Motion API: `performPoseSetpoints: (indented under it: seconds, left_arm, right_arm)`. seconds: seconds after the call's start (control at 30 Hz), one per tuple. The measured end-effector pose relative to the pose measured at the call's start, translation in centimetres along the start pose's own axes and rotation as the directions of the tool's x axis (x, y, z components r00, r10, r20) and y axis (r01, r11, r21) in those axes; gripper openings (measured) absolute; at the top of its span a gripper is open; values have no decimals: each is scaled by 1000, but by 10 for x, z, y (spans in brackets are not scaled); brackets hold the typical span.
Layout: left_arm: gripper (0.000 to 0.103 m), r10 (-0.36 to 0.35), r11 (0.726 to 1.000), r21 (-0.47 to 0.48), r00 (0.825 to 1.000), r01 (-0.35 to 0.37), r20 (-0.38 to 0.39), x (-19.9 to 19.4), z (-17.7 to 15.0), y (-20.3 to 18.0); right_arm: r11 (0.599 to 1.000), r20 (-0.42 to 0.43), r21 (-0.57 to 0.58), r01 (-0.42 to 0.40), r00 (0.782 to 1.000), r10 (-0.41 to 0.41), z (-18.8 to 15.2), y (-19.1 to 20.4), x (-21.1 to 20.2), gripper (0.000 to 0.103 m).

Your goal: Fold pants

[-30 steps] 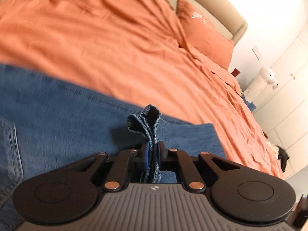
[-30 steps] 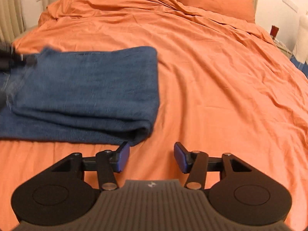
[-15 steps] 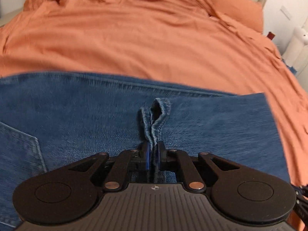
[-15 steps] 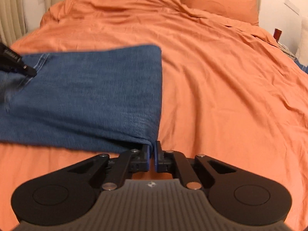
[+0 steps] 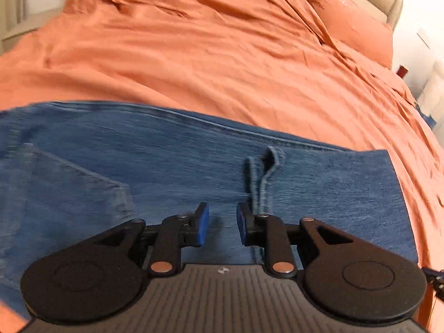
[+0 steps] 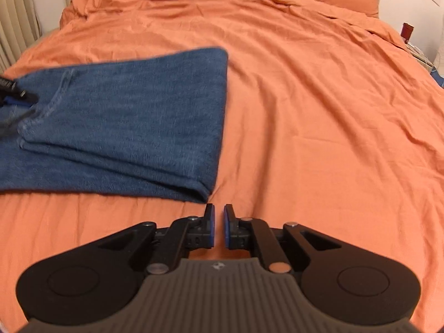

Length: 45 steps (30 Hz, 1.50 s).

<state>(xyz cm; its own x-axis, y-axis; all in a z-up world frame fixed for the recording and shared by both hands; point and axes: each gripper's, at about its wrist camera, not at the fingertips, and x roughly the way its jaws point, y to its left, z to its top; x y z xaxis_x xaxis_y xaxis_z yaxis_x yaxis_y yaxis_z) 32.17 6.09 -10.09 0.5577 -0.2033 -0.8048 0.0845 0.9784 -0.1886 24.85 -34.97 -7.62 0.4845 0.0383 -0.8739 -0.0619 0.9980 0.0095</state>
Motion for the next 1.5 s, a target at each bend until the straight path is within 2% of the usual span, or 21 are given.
performPoseSetpoints:
  seconds: [0.07, 0.13, 0.2, 0.3, 0.43, 0.5, 0.6, 0.73, 0.87, 0.93, 1.0, 1.07, 1.17, 1.27, 1.37, 1.4, 1.43, 1.5]
  left_arm:
    - [31, 38, 999, 6, 999, -38, 29, -19, -3, 8]
    - [43, 89, 996, 3, 994, -90, 59, -38, -2, 16]
    - [50, 124, 992, -23, 988, -122, 91, -59, -5, 29]
    - [60, 172, 981, -111, 976, -158, 134, -85, -14, 57]
    - [77, 256, 939, -277, 951, -203, 173, -105, -30, 99]
    - [77, 301, 899, -380, 938, -218, 174, -110, -40, 122]
    - [85, 326, 821, -540, 929, -186, 175, -115, -56, 158]
    - [88, 258, 704, -708, 947, -50, 190, -111, -72, 202]
    - [88, 162, 562, -822, 963, 90, 216, -89, -89, 236]
    - [88, 120, 494, -856, 964, 150, 238, -76, -93, 248]
    - [88, 99, 458, -871, 963, 178, 250, -64, -94, 254]
    - [88, 89, 448, -875, 965, 182, 246, -53, -92, 257]
    - [88, 80, 458, -867, 962, 196, 260, -42, -88, 260]
    - [83, 72, 469, -857, 958, 213, 278, -32, -81, 262]
    - [69, 88, 473, -855, 954, 212, 285, -30, -79, 261]
    - [59, 104, 479, -855, 954, 198, 280, -31, -80, 259]
    - [50, 118, 497, -848, 954, 183, 275, -33, -79, 257]
    - [39, 147, 538, -829, 950, 155, 274, -39, -76, 250]
  right_arm:
    - [1000, 25, -10, -16, 1000, 16, 6, 4, -9, 5]
    - [998, 45, -54, -23, 999, 25, 13, 14, -15, 5]
    - [992, 66, -121, -31, 997, 40, 21, 32, -20, 7]
    - [974, 80, -215, -63, 993, 82, 37, 63, -23, 12]
    - [940, 71, -327, -94, 990, 124, 60, 112, -21, 12]
    - [916, 64, -389, -98, 989, 133, 69, 137, -18, 12]
    - [879, 49, -466, -98, 990, 136, 83, 172, -10, 12]
    - [849, 37, -520, -93, 991, 131, 98, 207, 3, 12]
    - [839, 19, -536, -96, 992, 125, 111, 228, 21, 12]
    - [837, 1, -538, -95, 993, 114, 116, 234, 33, 12]
    - [840, -28, -533, -98, 995, 98, 118, 237, 46, 11]
    - [844, -64, -525, -106, 994, 85, 119, 237, 59, 11]
    - [847, -145, -513, -137, 987, 71, 113, 234, 76, 10]
    - [850, -157, -506, -147, 985, 77, 108, 230, 81, 11]
    - [859, -161, -489, -154, 983, 84, 108, 227, 81, 11]
    - [860, -161, -487, -155, 983, 87, 108, 226, 81, 11]
    - [860, -161, -485, -157, 983, 89, 108, 225, 81, 11]
    - [863, -162, -480, -159, 983, 92, 108, 223, 82, 11]
